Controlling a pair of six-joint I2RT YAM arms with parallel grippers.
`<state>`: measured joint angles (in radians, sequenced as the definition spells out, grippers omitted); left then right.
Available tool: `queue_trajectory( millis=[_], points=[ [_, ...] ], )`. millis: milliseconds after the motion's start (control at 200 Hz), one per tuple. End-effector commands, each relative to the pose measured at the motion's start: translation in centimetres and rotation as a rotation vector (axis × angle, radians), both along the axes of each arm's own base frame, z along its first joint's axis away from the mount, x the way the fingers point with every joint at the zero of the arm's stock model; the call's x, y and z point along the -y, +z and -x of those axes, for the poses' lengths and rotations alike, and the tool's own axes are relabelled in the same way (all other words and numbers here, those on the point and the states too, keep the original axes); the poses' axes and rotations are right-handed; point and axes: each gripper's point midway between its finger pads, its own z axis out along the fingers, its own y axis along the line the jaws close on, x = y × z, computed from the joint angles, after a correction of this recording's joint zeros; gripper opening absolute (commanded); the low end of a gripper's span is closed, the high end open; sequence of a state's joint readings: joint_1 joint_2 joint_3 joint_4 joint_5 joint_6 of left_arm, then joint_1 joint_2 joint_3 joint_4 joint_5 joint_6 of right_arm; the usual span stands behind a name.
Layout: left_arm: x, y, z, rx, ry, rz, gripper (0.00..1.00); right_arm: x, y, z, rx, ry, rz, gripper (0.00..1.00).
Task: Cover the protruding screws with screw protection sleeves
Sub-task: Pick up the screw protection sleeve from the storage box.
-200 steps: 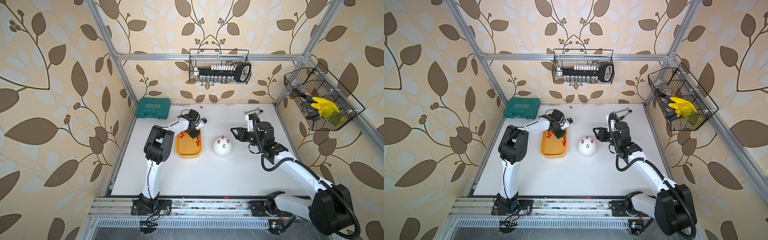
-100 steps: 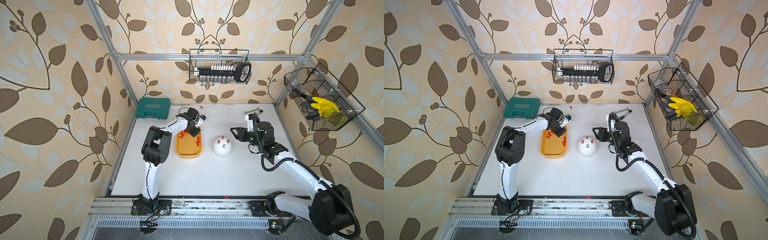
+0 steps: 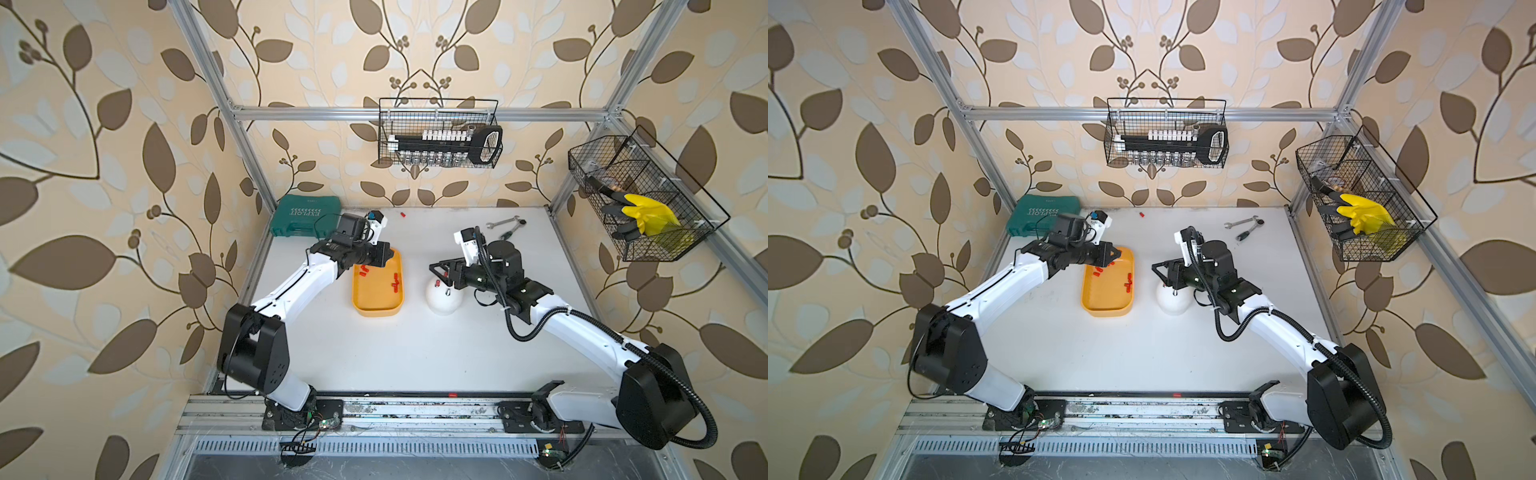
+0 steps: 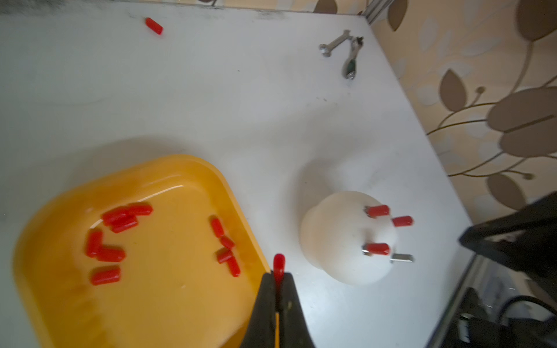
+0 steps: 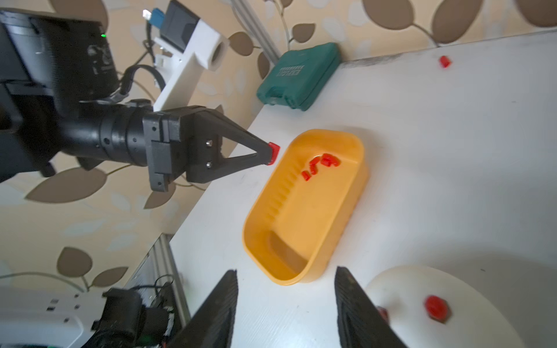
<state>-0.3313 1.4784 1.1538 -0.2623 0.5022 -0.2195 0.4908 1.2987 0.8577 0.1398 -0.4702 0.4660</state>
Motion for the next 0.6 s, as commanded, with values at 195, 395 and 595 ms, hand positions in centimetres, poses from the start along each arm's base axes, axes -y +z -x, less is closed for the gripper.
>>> queue_trajectory(
  millis=[195, 395, 595],
  points=[
    [2.9, 12.8, 7.8, 0.321, -0.331, 0.491, 0.01, -3.8, 5.0, 3.6, 0.246, 0.228, -0.064, 0.51],
    [2.9, 14.8, 11.4, 0.451, -0.491, 0.564, 0.01, -3.4, 6.8, 4.3, 0.270, 0.226, -0.083, 0.44],
    [2.8, 16.0, 13.7, 0.537, -0.584, 0.595, 0.01, -1.9, 9.7, 5.5, 0.266, 0.303, -0.205, 0.41]
  ],
)
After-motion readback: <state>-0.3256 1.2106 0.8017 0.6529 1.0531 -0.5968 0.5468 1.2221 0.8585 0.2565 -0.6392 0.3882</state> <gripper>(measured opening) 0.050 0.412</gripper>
